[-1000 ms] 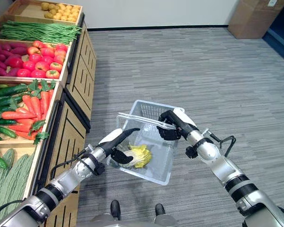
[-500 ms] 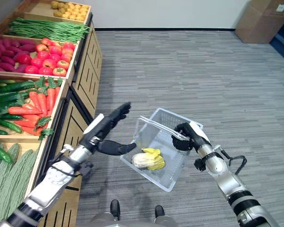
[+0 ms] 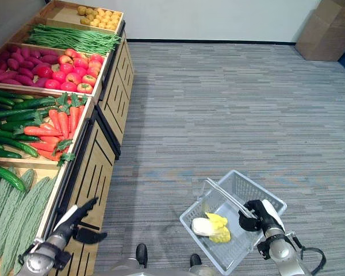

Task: Get the vegetables into the basket

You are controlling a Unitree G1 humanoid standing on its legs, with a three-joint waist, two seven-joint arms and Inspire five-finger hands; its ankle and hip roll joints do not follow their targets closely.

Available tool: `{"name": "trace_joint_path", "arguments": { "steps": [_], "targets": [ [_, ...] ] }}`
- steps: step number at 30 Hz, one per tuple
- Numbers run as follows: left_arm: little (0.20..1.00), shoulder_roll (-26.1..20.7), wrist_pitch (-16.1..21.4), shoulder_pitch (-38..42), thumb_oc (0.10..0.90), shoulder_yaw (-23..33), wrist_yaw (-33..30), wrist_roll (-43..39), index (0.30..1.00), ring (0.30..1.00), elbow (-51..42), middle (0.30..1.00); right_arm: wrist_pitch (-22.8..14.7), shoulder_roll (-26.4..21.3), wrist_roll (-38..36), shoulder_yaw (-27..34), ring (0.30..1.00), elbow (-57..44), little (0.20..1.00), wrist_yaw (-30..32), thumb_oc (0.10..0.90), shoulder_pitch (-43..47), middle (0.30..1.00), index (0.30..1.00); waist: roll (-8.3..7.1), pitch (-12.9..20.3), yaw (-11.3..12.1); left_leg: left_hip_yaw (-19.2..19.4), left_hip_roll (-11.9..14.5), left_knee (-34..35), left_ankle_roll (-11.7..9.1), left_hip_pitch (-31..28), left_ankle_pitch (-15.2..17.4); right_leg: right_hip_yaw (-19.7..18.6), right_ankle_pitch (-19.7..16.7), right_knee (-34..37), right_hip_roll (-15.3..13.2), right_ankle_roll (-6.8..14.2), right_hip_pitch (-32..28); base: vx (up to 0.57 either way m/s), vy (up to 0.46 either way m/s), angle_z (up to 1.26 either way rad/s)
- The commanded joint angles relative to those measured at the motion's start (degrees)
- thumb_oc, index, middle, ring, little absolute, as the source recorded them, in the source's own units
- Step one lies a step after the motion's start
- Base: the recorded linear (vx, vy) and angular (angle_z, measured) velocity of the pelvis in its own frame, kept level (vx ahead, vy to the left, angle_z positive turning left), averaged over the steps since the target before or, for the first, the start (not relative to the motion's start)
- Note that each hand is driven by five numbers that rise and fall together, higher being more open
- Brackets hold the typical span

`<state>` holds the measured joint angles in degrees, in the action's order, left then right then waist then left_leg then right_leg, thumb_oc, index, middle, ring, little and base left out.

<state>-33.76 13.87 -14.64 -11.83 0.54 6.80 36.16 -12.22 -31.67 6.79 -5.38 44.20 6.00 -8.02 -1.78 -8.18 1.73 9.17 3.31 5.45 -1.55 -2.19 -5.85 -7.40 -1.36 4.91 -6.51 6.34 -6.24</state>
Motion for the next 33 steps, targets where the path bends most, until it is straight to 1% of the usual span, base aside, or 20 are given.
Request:
{"name": "trace_joint_path", "arguments": {
  "steps": [1,2,3,4,7,9,10,11,12,15,17,22,23,25,26,27,29,30,32,33],
  "targets": [
    [1.0,0.68,2.02,6.93,0.9,-1.78,-2.82,9.56,1.0,1.0,3.17,1.0,-5.25,-2.34,-2.57,4.0,0.3,-1.7,0.3,4.51,0.4,4.48,0.3,0.3,-1.08,3.7,0.53,2.5,2.99,-0.45,-3.9,-3.6,3.74,2.18,-2.6,-1.8,-0.44,2.63,4.68,0.0,0.0,0.0],
    [1.0,1.87,1.42,7.48,0.9,-1.68,-3.67,10.1,1.0,1.0,6.26,1.0,-5.2,-2.05,-2.78,4.04,0.3,-0.91,0.3,4.47,0.4,4.03,0.3,0.3,-1.08,3.72,0.39,2.62,2.98,-0.45,-3.9,-3.56,3.77,2.1,-2.63,-1.93,-0.41,2.63,4.92,0.0,0.0,0.0],
    [1.0,2.0,1.52,7.64,0.9,-1.76,-3.83,10.18,1.0,1.0,6.53,1.0,-5.23,-2.09,-2.79,4.05,0.3,-0.87,0.3,4.48,0.4,4.06,0.3,0.3,-1.04,3.72,0.42,2.64,2.98,-0.45,-3.9,-3.53,3.78,2.08,-2.62,-1.96,-0.41,2.63,4.96,-0.02,0.014,-0.06],
    [1.0,4.42,-0.04,8.88,0.9,-2.92,-5.23,12.94,1.0,1.0,12.74,1.0,-4.96,-0.82,-3.38,3.89,0.3,1.59,0.3,4.77,0.4,3.4,0.3,0.3,-1.12,3.67,-0.14,2.81,3.02,-0.45,-3.9,-3.52,3.84,1.92,-2.64,-2.19,-0.32,2.6,5.22,-0.01,0.012,-0.09],
    [1.0,8.44,-2.1,11.38,0.9,-3.83,-8.0,16.38,1.0,1.0,23.41,1.0,-4.49,0.41,-3.84,2.49,0.3,3.75,0.3,4.09,0.4,2.57,0.3,0.3,-1.15,3.67,-0.58,3.32,3.15,-0.45,-4.0,-3.5,3.85,1.47,-2.64,-2.45,-0.09,2.48,5.67,-0.01,0.013,-0.13],
    [1.0,10.69,-3.68,11.96,0.9,-3.93,-8.99,17.48,1.0,1.0,27.66,1.0,-4.28,1.58,-4.55,1.69,0.3,5.58,0.3,4.07,0.4,1.92,0.3,0.3,-1.26,3.74,-0.93,3.63,3.24,-0.45,-4.02,-3.6,3.87,1.27,-2.67,-2.61,0.06,2.41,5.85,0.0,0.0,-0.1],
    [1.0,10.78,-3.61,12.05,0.9,-3.94,-9.1,17.52,1.0,1.0,27.85,1.0,-4.32,1.56,-4.56,1.66,0.3,5.64,0.3,4.1,0.4,1.96,0.3,0.3,-1.23,3.74,-0.93,3.65,3.24,-0.45,-4.02,-3.59,3.88,1.25,-2.67,-2.62,0.06,2.41,5.87,0.0,0.002,-0.08],
    [1.0,13.1,-5.82,12.6,0.9,-2.79,-10.97,17.69,1.0,1.0,33.36,1.0,-3.98,2.58,-4.86,0.72,0.3,7.33,0.3,4.23,0.4,1.9,0.3,0.3,-1.35,3.81,-1.13,3.92,3.3,-0.45,-4.07,-3.68,3.88,0.88,-2.73,-2.62,0.23,2.33,5.99,0.01,0.006,-0.09],
    [1.0,14.18,-6.52,12.68,0.9,-1.79,-11.45,16.67,1.0,1.0,35.12,1.0,-3.81,3.35,-4.93,0.07,0.3,8.74,0.3,4.36,0.4,1.75,0.3,0.3,-1.37,3.84,-1.15,4.09,3.32,-0.45,-4.09,-3.77,3.89,0.77,-2.71,-2.69,0.32,2.28,5.99,0.01,0.006,-0.12],
    [1.0,15.58,-7.26,12.83,0.9,-0.54,-12.48,15.64,1.0,1.0,37.1,1.0,-3.51,4.39,-5.43,-1.08,0.3,10.43,0.3,4.23,0.4,1.77,0.3,0.3,-1.47,3.89,-1.28,4.48,3.43,-0.45,-4.18,-4.05,3.97,0.66,-2.7,-2.75,0.47,2.18,5.95,0.01,0.005,-0.11],
    [1.0,17.54,-7.47,12.82,0.9,2.44,-12.59,9.64,1.0,1.0,38.63,1.0,-2.98,5.61,-6.12,-2.06,0.3,11.51,0.3,4.07,0.4,1.52,0.3,0.3,-1.66,3.94,-1.42,5.05,3.34,-0.45,-4.06,-4.51,4.19,0.36,-2.55,-3.04,0.52,2.15,6.07,0.01,0.015,-0.02],
    [1.0,18.06,-7.2,13.25,0.9,2.46,-12.6,7.23,1.0,1.0,37.93,1.0,-2.67,5.89,-6.43,-2.93,0.3,11.69,0.3,3.92,0.4,2.24,0.3,0.3,-1.9,2.91,-1.29,5.79,2.91,-1.76,-3.61,-4.54,4.3,-0.37,-2.2,-4.13,0.3,2.22,6.48,-0.01,0.038,-0.1],
    [1.0,18.01,-6.9,13.78,0.9,2.36,-12.59,5.59,1.0,1.0,37.32,1.0,-2.61,5.61,-6.54,-3.32,0.3,11.5,0.3,4.0,0.4,2.89,0.3,0.3,-2.46,1.43,-1.24,5.78,2.53,-5.7,-3.28,-2.2,5.73,-1.12,-2.39,-5.2,-0.25,2.26,7.28,-0.07,0.034,-0.14],
    [1.0,18.05,-6.82,14.31,0.9,2.05,-12.57,4.6,1.0,1.0,37.08,1.0,-2.52,5.48,-6.71,-3.35,0.3,12.01,0.3,4.1,0.4,3.56,0.3,0.3,-2.63,0.99,-1.21,6.09,2.1,-7.35,-2.81,-0.74,6.87,-1.65,-2.61,-5.98,-0.68,2.71,8.48,-0.07,0.137,-0.12],
    [1.0,17.95,-6.79,14.86,0.9,1.34,-12.53,4.38,1.0,1.0,36.73,1.0,-2.29,5.46,-7.0,-2.99,0.3,12.33,0.3,4.39,0.4,4.06,0.3,0.3,-2.51,0.76,-1.28,6.3,1.39,-7.08,-1.91,-0.41,7.44,-2.06,-2.6,-7.91,-1.3,3.51,9.95,-0.04,0.174,-0.17],
    [1.0,17.95,-6.78,14.88,0.9,1.34,-12.53,4.38,1.0,1.0,36.74,1.0,-2.3,5.46,-7.0,-2.98,0.3,12.35,0.3,4.39,0.4,4.08,0.3,0.3,-2.53,0.79,-1.25,6.33,1.36,-7.06,-1.89,-0.37,7.44,-2.1,-2.54,-8.03,-1.31,3.53,10.06,-0.02,0.181,-0.14],
    [1.0,17.61,-6.77,15.64,0.9,0.47,-12.41,4.72,1.0,1.0,36.33,1.0,-2.17,5.44,-7.09,-3.1,0.3,12.23,0.3,4.48,0.4,4.6,0.3,0.3,-1.94,0.05,-1.57,6.09,0.63,-6.0,-0.75,-0.49,7.64,-3.1,-2.84,-13.69,-1.18,4.46,13.13,-0.04,0.166,-0.1],
    [1.0,17.44,-6.71,16.03,0.9,-0.35,-12.46,5.07,1.0,1.0,35.79,1.0,-2.12,5.46,-7.14,-3.33,0.3,12.46,0.3,4.59,0.4,5.03,0.3,0.3,-1.62,-0.77,-1.69,5.89,0.32,-5.5,-0.13,-0.81,7.64,-3.3,-3.97,-17.3,-0.89,5.04,14.85,-0.06,0.182,-0.05],
    [1.0,17.11,-6.81,16.65,0.9,-1.25,-12.59,5.75,1.0,1.0,34.87,1.0,-1.98,5.4,-6.93,-3.62,0.3,11.13,0.3,4.7,0.4,5.43,0.3,0.3,-1.2,-2.78,-1.72,6.4,-0.39,-4.72,0.99,-2.15,7.99,-3.12,-8.94,-26.23,-0.83,5.75,19.85,-0.04,0.15,-0.03],
    [1.0,17.1,-6.81,16.64,0.9,-1.25,-12.59,5.75,1.0,1.0,34.87,1.0,-1.98,5.4,-6.93,-3.62,0.3,11.13,0.3,4.7,0.4,5.42,0.3,0.3,-1.2,-2.73,-1.69,6.43,-0.38,-4.73,0.98,-2.11,7.99,-3.15,-8.96,-26.22,-0.81,5.75,19.9,0.03,0.196,-0.04]
  ]
}}
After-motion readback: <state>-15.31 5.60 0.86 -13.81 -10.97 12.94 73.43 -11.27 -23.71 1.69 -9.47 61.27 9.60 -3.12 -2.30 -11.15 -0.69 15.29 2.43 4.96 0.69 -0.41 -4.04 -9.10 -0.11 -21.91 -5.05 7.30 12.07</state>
